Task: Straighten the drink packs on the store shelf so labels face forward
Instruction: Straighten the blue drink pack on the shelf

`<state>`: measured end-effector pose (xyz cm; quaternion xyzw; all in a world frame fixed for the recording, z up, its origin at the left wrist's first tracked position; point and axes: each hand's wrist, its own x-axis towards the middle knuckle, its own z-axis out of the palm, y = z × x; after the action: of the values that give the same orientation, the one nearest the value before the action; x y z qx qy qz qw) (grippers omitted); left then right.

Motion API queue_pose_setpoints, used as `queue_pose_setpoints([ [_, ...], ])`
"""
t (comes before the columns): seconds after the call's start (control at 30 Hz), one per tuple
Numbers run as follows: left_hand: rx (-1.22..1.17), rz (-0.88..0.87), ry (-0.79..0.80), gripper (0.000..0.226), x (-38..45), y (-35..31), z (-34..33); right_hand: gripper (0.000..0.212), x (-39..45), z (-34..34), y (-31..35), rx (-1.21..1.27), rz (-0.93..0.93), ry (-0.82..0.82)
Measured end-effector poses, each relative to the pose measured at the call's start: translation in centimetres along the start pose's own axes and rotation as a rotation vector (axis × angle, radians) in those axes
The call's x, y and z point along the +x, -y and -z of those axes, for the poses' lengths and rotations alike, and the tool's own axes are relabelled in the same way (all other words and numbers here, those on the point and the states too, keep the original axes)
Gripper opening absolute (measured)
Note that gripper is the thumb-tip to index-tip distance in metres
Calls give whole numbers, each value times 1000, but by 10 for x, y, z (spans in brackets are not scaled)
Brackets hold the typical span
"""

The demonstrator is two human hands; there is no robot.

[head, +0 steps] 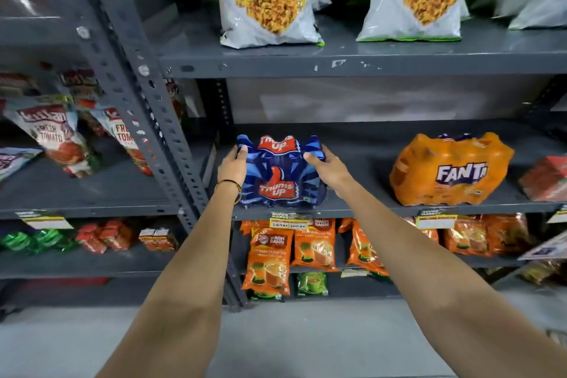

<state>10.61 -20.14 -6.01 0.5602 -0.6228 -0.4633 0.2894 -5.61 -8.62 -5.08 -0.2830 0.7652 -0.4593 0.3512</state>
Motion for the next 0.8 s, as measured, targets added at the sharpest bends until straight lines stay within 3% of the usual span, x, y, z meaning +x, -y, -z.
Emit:
queue_pose_setpoints([
  [0.8,-62,20,50,53,-17,-9,-18,50,9,22,-11,-6,-28,-39],
])
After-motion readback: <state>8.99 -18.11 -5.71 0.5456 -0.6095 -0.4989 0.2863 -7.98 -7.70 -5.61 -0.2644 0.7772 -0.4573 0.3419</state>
